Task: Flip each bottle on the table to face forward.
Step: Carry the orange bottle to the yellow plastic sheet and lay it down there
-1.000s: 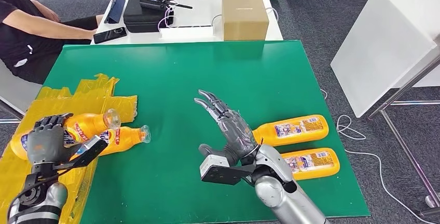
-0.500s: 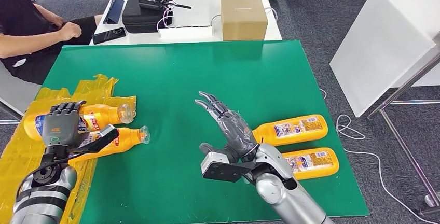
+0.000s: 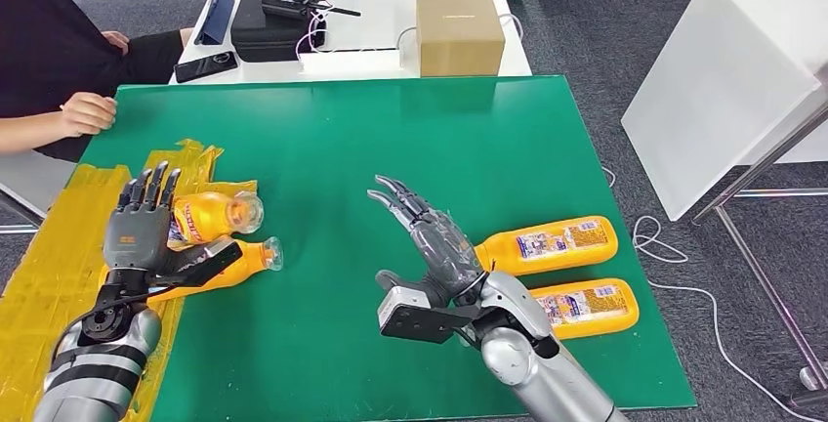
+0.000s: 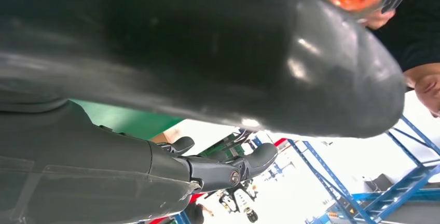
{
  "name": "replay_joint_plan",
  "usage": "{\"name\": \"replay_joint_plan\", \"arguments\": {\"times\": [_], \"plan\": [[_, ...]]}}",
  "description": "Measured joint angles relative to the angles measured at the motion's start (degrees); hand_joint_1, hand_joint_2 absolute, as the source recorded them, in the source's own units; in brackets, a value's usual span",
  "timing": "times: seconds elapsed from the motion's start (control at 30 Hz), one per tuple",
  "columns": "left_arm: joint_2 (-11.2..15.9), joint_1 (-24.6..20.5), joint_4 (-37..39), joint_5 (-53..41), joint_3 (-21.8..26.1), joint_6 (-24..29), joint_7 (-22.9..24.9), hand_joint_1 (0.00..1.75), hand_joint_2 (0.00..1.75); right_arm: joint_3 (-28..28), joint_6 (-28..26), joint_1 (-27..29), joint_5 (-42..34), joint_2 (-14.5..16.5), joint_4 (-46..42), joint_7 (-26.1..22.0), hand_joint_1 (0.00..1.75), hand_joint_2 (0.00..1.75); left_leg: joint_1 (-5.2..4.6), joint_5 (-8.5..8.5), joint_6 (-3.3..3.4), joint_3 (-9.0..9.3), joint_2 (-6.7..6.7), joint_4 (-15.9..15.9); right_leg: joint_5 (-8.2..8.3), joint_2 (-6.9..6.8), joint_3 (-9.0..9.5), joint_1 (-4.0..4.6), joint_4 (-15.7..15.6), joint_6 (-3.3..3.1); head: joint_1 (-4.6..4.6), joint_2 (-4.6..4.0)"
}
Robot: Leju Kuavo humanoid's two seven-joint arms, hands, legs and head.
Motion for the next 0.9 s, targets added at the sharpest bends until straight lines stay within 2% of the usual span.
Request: {"name": "replay_joint_plan", "arguments": {"times": [0.3,0.83,0.9], "plan": [[-0.1,0.4,-1.1,3.6,-0.3,-1.3,-0.9,0.0,0.0,0.0,0.0,0.3,0.7,-0.5,0.0,0.4,0.0,0.0,0.01,0.0,0.0,0.0,0.0,0.0,0.0,0.0,0.0,0.02,0.0,0.0,0.01,0.0],[-0.1,1.0,-2.1,4.2,-0.3,-2.0,-0.8,0.0,0.0,-0.1,0.0,0.6,1.2,-1.2,0.0,0.8,0.0,0.0,0.01,0.0,0.0,0.0,0.0,0.0,0.0,0.0,0.0,0.0,0.0,0.0,0.0,0.0],[-0.3,1.4,-3.1,7.4,-0.1,-1.8,-2.2,0.0,0.0,-0.1,0.0,0.8,1.9,-1.5,0.0,0.9,0.0,0.87,0.01,0.0,0.0,0.01,0.0,0.0,0.0,0.0,0.0,0.01,0.0,0.0,0.0,0.0]]}}
